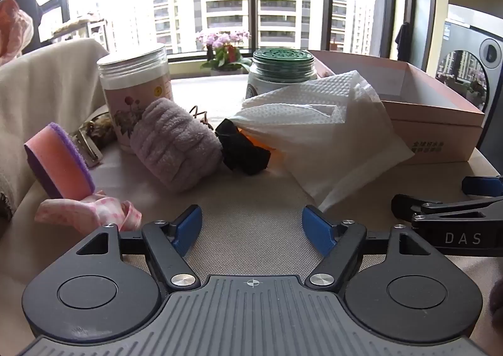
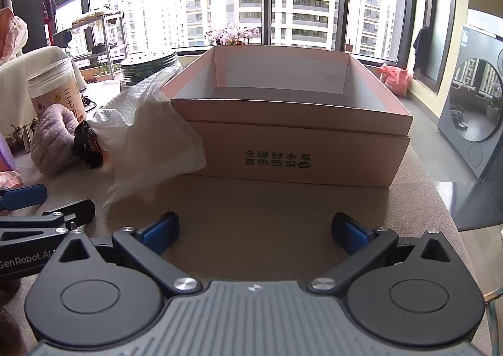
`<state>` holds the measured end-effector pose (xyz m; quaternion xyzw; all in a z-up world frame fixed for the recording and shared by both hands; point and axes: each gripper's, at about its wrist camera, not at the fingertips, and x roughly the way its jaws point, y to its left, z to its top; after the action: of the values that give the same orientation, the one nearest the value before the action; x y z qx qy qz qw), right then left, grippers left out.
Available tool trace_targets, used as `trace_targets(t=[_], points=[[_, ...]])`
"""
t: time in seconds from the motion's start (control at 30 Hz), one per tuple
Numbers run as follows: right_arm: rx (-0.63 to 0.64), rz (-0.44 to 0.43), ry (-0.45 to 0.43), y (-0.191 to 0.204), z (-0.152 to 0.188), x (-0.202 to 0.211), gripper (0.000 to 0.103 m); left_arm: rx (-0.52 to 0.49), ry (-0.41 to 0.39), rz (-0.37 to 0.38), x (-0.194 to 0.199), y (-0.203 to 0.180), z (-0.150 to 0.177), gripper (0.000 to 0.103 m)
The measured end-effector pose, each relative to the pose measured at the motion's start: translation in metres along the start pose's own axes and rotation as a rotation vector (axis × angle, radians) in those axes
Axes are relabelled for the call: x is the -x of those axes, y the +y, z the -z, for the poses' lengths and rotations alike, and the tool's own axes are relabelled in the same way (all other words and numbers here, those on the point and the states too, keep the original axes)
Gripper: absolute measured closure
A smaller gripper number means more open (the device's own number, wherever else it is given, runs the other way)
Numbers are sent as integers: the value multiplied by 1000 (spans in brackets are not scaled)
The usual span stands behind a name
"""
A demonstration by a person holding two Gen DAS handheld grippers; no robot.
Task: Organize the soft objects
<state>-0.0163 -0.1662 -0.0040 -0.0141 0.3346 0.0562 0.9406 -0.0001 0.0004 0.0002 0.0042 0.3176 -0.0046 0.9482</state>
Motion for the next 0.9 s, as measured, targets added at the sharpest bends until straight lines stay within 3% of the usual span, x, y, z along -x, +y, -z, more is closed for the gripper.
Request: trace_targets(t=[0.9], points=[[3,-2,0,1,0,1,0,-6,6,-16,-2,-2,-1,23]])
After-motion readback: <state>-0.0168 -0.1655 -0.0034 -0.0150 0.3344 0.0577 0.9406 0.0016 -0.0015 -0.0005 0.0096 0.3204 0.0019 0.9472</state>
